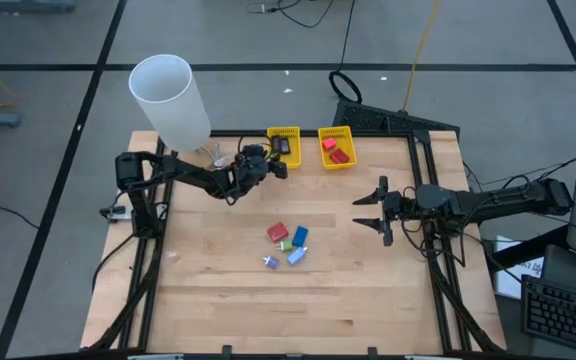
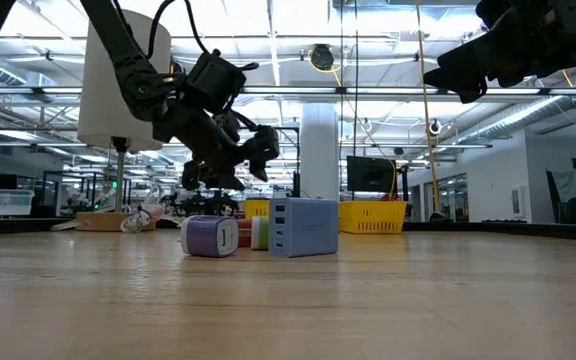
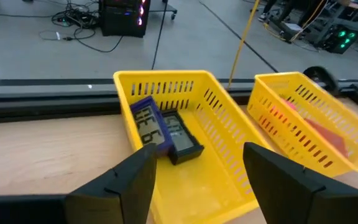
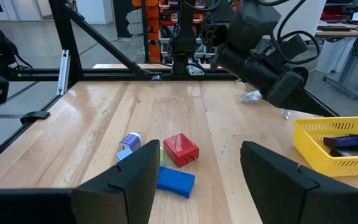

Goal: Pick & Place Office items
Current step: Put the red charger adapter into the right yellow bin

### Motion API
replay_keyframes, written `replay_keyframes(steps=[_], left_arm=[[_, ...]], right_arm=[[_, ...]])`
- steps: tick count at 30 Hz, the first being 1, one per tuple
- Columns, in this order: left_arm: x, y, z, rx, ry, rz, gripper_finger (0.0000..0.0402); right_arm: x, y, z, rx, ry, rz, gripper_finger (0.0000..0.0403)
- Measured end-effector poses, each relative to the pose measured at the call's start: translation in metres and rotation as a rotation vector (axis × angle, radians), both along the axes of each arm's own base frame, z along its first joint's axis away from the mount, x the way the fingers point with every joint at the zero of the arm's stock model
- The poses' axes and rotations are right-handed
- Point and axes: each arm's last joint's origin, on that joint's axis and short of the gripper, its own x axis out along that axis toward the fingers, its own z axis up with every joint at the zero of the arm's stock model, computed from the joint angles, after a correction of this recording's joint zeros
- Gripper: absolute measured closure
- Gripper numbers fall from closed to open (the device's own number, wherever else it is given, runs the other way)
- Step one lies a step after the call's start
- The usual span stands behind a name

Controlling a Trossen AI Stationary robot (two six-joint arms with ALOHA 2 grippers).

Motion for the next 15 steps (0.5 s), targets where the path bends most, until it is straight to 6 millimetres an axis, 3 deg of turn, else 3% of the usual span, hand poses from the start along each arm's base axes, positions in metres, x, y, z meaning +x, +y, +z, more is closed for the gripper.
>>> replay_keyframes(steps=[15], left_arm=[[-0.007, -0.025, 0.071, 0.141, -0.021, -0.555, 0.0158]], right_arm=[[0.0, 0.0, -0.002, 0.017, 0.016, -0.003, 0.019]])
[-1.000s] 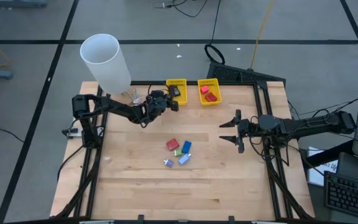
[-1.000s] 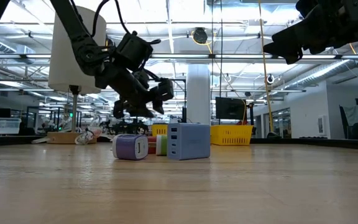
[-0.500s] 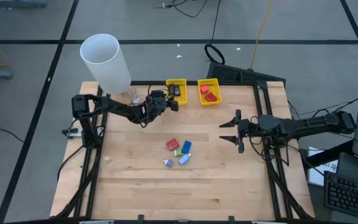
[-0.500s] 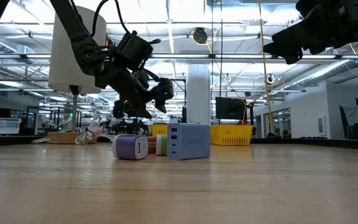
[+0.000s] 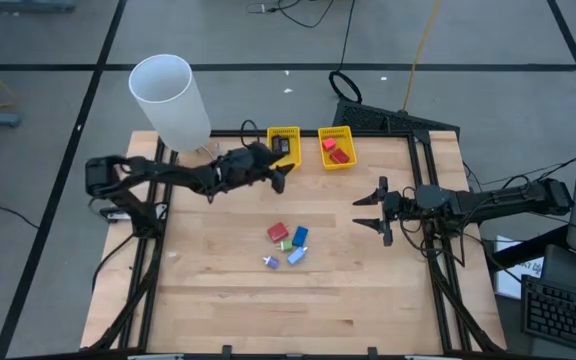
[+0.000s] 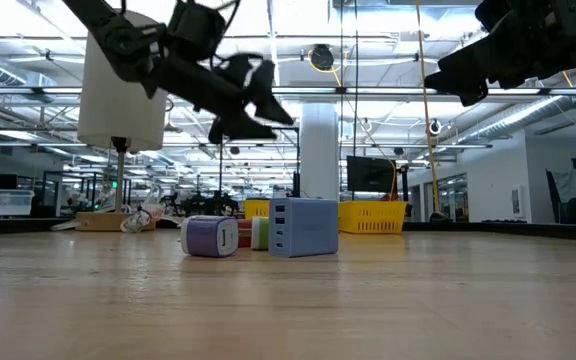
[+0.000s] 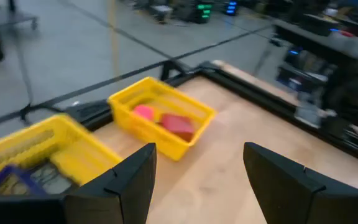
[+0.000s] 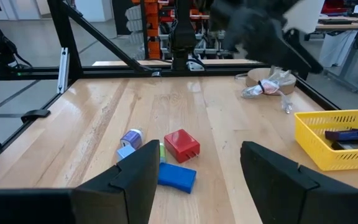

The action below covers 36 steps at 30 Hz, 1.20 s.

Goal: Pick & Place Office items
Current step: Put the red charger adapter into the right yellow bin

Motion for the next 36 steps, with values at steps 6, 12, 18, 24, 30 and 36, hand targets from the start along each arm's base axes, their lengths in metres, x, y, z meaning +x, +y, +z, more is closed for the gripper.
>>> replay_keyframes(steps=[6, 12, 18, 24, 30, 36], left_arm=[[-0.01, -0.015, 0.022, 0.066, 0.021, -0.11, 0.0158], [-0.018, -0.028, 0.035, 0.036, 0.002, -0.185, 0.0158], [-0.017, -0.046, 0.029, -0.128, 0.036, -0.351, 0.0158], [-0.02, -0.074, 0.013, -0.218, 0.207, -0.522, 0.0158], [-0.017, -0.106, -0.012, -0.14, 0.382, -0.476, 0.0158], [-0.01, -0.128, -0.038, -0.103, 0.475, -0.421, 0.0158]], right_arm=[[0.001, 0.0, -0.001, 0.0, 0.006, 0.001, 0.019], [0.005, 0.0, -0.005, -0.002, 0.039, 0.001, 0.019], [0.009, 0.001, -0.007, -0.002, 0.039, 0.0, 0.019], [0.009, 0.0, -0.007, -0.004, 0.042, -0.001, 0.019], [0.009, 0.0, -0.007, -0.007, 0.038, -0.001, 0.019], [0.009, 0.0, -0.006, -0.016, 0.027, 0.0, 0.019]])
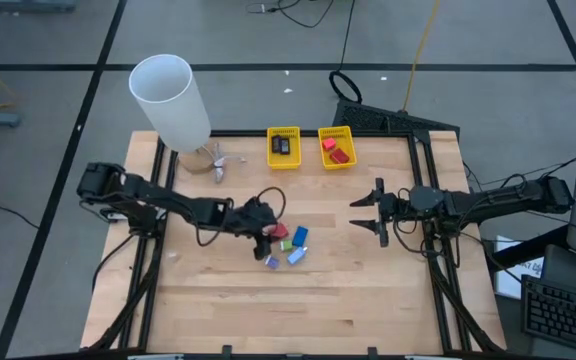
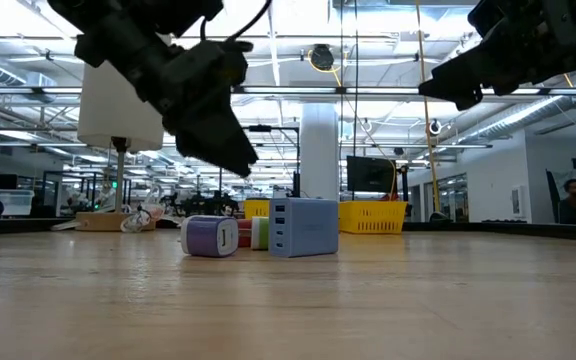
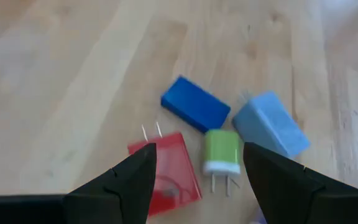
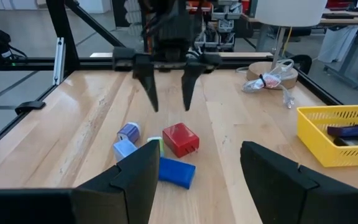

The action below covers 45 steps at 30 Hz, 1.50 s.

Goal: Pick & Place Office items
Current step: Put the red charger adapter into the right yellow bin

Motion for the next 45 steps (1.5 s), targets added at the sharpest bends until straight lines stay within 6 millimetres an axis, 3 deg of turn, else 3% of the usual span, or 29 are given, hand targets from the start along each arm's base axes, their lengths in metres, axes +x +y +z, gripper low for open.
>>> replay_keyframes(steps=[13, 39, 45], left_arm=[[0.003, -0.001, -0.039, -0.039, 0.148, 0.16, 0.0158], [0.005, -0.002, -0.046, 0.101, 0.179, 0.055, 0.0158], [0.009, -0.003, -0.059, 0.123, 0.199, 0.035, 0.0158]], right_arm=[[0.0, 0.0, 0.001, -0.011, -0.01, 0.002, 0.019], [0.0, 0.0, 0.001, -0.01, -0.013, 0.005, 0.019], [0.0, 0.0, 0.001, -0.01, -0.013, 0.005, 0.019]])
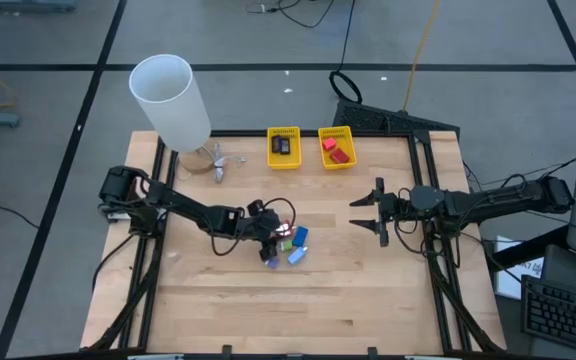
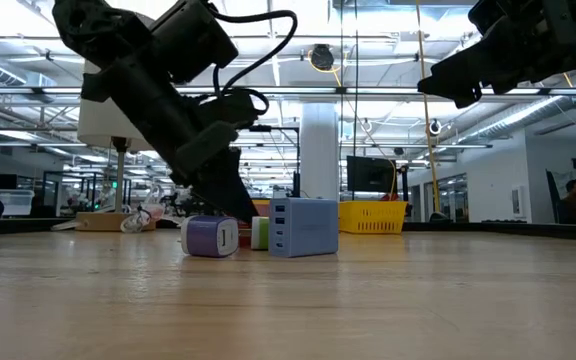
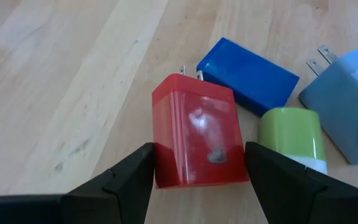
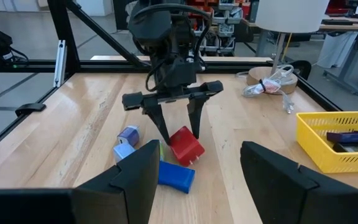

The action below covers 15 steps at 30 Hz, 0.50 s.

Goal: Pick & Place Office items
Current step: Put the red charger adapter into the right yellow bin

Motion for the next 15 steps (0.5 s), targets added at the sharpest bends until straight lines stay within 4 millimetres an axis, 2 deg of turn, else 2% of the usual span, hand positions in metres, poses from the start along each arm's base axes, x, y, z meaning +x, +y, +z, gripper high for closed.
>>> replay_keyframes(steps=[5, 15], left_arm=[[0.0044, -0.0023, -0.0118, 0.038, 0.006, -0.049, 0.0157], [0.0083, -0.0069, -0.0085, 0.092, -0.036, -0.181, 0.0157]], right_arm=[[0.0, 0.0, 0.0, 0.0, 0.0, -0.001, 0.019], [0.0, -0.0001, 0.0001, 0.0, 0.0, -0.002, 0.019]])
